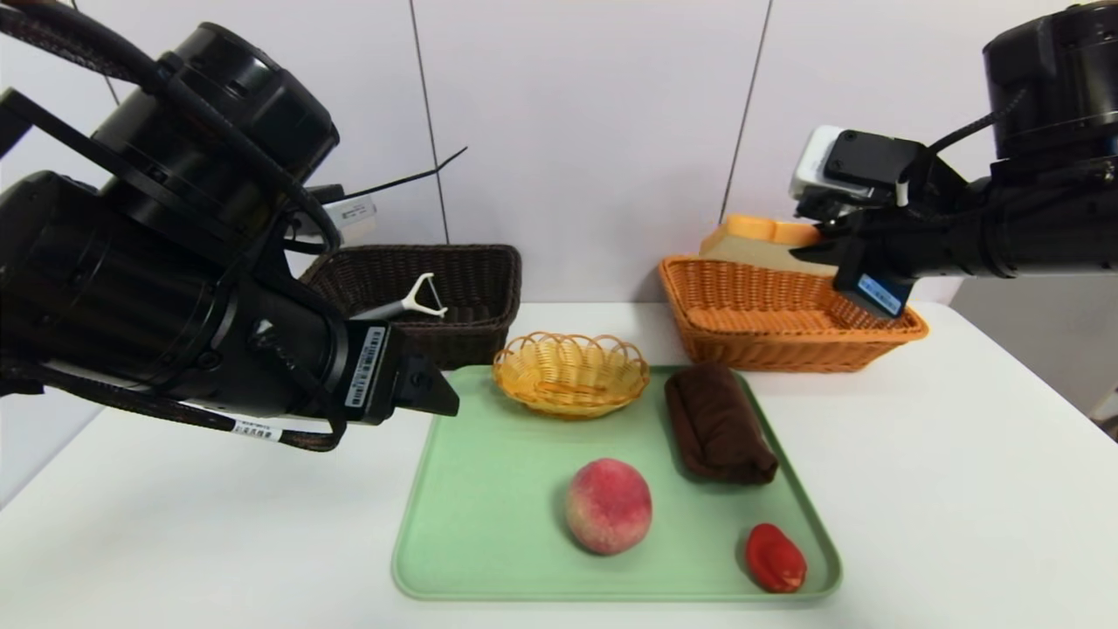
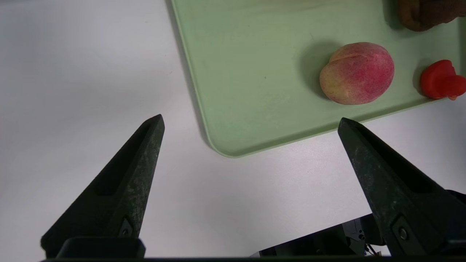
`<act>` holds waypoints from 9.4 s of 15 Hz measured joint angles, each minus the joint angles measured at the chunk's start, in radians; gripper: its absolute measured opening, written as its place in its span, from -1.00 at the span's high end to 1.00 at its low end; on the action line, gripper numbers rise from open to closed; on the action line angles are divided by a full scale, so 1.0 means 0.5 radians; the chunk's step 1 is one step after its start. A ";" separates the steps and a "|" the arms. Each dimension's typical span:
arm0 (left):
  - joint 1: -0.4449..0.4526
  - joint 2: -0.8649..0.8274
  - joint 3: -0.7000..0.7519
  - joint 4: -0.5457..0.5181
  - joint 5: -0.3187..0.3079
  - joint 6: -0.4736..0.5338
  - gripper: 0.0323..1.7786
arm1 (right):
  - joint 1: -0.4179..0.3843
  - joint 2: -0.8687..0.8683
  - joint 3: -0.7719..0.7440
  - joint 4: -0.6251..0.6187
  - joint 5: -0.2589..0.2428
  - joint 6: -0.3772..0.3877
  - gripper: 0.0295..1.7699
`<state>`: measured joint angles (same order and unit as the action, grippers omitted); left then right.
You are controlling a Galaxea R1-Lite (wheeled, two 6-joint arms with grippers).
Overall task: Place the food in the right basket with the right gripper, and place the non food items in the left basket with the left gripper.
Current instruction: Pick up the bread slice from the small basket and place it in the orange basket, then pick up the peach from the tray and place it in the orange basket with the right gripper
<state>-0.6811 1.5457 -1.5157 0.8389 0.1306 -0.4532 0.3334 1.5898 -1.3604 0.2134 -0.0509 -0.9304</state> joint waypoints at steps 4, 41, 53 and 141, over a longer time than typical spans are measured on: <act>0.000 -0.008 0.009 0.000 0.000 -0.005 -0.90 | -0.226 0.020 0.046 -0.005 0.016 -0.075 0.83; 0.000 0.000 0.105 -0.110 0.002 -0.011 -0.90 | -0.388 0.796 -0.401 -0.125 0.029 -0.277 -0.45; 0.000 -0.115 0.123 -0.110 0.000 -0.016 -0.90 | -0.258 0.406 -0.448 0.117 0.029 0.141 -0.83; 0.003 -0.310 0.291 -0.115 -0.003 -0.057 -0.90 | -0.559 1.092 -0.961 0.393 -0.463 1.646 -0.27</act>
<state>-0.6796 1.3906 -1.3700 0.7813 0.1289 -0.4819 0.0538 2.1360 -1.8411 0.4098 -0.2823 -0.1072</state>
